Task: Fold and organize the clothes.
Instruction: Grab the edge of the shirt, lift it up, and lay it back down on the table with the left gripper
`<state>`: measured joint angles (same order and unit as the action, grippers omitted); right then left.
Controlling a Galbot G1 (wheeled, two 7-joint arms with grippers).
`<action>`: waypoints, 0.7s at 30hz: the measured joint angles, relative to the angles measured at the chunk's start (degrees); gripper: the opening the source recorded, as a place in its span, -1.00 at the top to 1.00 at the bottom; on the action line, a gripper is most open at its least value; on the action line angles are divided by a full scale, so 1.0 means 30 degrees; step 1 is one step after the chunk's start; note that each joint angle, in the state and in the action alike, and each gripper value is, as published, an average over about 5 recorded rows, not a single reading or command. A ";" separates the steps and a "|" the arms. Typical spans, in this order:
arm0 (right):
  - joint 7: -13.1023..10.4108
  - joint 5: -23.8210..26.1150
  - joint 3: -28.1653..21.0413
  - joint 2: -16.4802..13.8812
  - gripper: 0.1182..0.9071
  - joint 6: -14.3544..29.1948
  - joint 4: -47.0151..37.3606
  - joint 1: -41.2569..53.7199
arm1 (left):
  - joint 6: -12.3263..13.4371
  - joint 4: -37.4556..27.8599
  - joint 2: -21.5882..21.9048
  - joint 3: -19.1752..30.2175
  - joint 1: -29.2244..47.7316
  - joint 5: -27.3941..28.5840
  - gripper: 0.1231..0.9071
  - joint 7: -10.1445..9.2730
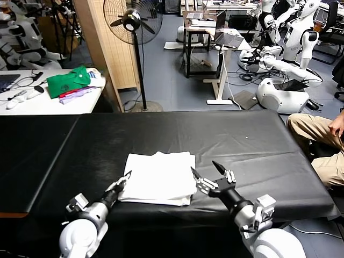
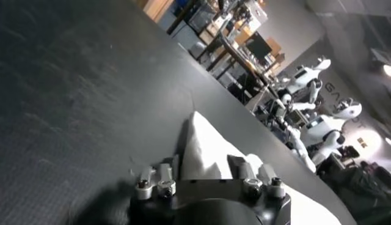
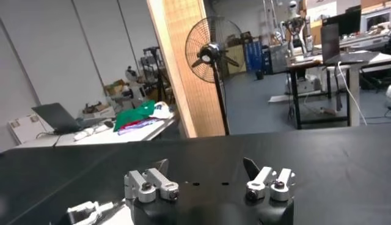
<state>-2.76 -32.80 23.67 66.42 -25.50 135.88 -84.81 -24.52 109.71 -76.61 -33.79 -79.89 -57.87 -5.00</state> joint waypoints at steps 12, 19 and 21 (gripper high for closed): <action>-0.1766 0.3534 0.0290 0.0824 -0.72 -0.1754 -0.1221 0.0251 | 0.1615 0.0885 0.1187 -0.0584 -0.0239 0.9431 0.97 0.0189; -0.1766 0.4408 0.0414 0.0835 -0.72 -0.1757 -0.1859 0.0582 | 0.2686 0.0872 0.3993 -0.2064 -0.0906 1.5854 0.97 0.0230; -0.1761 0.4434 0.0432 0.0848 -0.72 -0.1749 -0.1989 0.0634 | 0.2987 0.1012 0.5115 -0.2831 -0.1222 1.7218 0.97 0.0245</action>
<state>-8.04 -19.50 24.97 68.96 -30.75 129.91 -82.91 -15.56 112.74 -61.27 -42.29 -83.55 -6.22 -4.26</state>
